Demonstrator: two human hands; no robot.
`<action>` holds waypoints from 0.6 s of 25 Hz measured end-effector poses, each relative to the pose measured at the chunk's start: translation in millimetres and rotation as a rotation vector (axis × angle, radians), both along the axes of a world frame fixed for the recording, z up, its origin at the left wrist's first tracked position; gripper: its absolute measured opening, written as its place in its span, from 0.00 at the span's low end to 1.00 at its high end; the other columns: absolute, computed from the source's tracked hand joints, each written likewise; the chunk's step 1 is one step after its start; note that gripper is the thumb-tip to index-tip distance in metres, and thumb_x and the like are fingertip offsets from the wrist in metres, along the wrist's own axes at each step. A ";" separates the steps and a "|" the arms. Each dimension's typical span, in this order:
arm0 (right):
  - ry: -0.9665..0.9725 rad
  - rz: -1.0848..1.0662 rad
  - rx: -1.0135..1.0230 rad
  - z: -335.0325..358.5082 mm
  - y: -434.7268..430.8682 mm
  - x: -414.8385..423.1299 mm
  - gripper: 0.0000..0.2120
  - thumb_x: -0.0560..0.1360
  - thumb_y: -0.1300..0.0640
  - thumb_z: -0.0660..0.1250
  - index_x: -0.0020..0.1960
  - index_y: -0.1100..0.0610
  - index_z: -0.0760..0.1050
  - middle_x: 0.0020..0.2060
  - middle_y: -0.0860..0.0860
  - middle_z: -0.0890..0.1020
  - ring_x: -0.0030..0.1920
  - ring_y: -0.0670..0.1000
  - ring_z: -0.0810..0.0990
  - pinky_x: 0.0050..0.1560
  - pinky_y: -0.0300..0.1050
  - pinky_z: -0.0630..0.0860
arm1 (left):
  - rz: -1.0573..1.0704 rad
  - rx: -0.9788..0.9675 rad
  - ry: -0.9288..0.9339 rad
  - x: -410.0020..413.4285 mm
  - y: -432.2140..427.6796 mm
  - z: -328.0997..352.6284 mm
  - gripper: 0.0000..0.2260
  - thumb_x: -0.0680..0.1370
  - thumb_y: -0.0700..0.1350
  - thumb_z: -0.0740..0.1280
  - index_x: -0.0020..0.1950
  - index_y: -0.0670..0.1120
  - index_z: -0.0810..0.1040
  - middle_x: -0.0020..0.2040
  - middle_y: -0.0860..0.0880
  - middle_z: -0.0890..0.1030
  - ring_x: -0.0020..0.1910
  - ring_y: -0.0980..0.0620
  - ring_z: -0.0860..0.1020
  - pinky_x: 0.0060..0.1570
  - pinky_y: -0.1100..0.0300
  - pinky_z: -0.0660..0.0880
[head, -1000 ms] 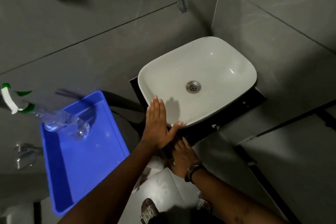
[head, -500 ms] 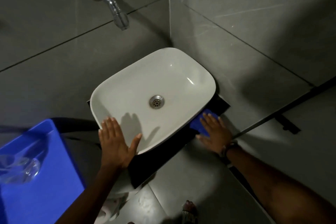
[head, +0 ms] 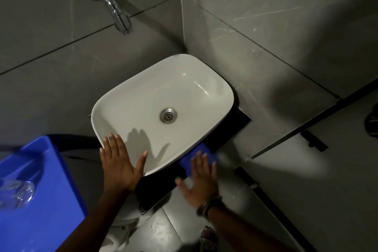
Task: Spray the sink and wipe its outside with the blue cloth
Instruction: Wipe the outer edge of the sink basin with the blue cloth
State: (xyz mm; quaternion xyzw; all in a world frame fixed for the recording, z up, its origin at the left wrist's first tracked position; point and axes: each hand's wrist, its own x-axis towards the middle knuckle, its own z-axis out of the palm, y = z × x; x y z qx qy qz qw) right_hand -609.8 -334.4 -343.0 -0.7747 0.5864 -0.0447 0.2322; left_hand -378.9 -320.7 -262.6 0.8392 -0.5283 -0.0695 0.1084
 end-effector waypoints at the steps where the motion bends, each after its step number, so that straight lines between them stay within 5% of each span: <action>1: -0.047 0.114 0.010 -1.2 32.3 21.1 0.42 0.71 0.30 0.56 0.76 0.55 0.60 0.78 0.54 0.59 0.78 0.58 0.56 0.74 0.61 0.49 | 0.002 -0.004 -0.003 0.5 -0.4 -0.5 0.50 0.73 0.75 0.42 0.78 0.35 0.52 0.79 0.33 0.53 0.79 0.37 0.49 0.77 0.40 0.47; 5: -0.203 0.454 -0.076 -5.8 89.3 59.4 0.40 0.72 0.35 0.59 0.77 0.53 0.55 0.77 0.51 0.61 0.79 0.53 0.53 0.76 0.62 0.54 | 0.002 0.001 -0.010 2.8 -1.5 -3.3 0.48 0.74 0.73 0.45 0.78 0.35 0.51 0.79 0.33 0.53 0.79 0.37 0.49 0.77 0.40 0.47; 8: -0.159 0.521 -0.154 -5.7 44.4 26.6 0.34 0.73 0.38 0.60 0.74 0.54 0.65 0.73 0.53 0.70 0.75 0.54 0.65 0.75 0.60 0.58 | -0.002 -0.003 -0.018 2.2 -3.7 -4.3 0.47 0.74 0.71 0.48 0.78 0.34 0.51 0.79 0.32 0.53 0.79 0.36 0.50 0.77 0.40 0.47; 12: 0.149 0.387 -0.191 -3.3 -46.2 -45.3 0.33 0.72 0.37 0.60 0.71 0.54 0.70 0.72 0.53 0.70 0.72 0.54 0.70 0.72 0.65 0.62 | 0.002 -0.001 -0.032 4.3 -1.7 -6.7 0.46 0.75 0.70 0.50 0.78 0.35 0.52 0.79 0.33 0.54 0.79 0.37 0.50 0.77 0.41 0.46; 15: 0.275 0.115 -0.127 -1.2 -120.1 -100.6 0.34 0.75 0.37 0.58 0.75 0.54 0.63 0.76 0.53 0.64 0.76 0.54 0.62 0.75 0.64 0.53 | 0.000 -0.019 -0.055 6.5 -3.7 -11.1 0.45 0.75 0.70 0.50 0.78 0.35 0.52 0.79 0.33 0.55 0.79 0.37 0.51 0.77 0.40 0.47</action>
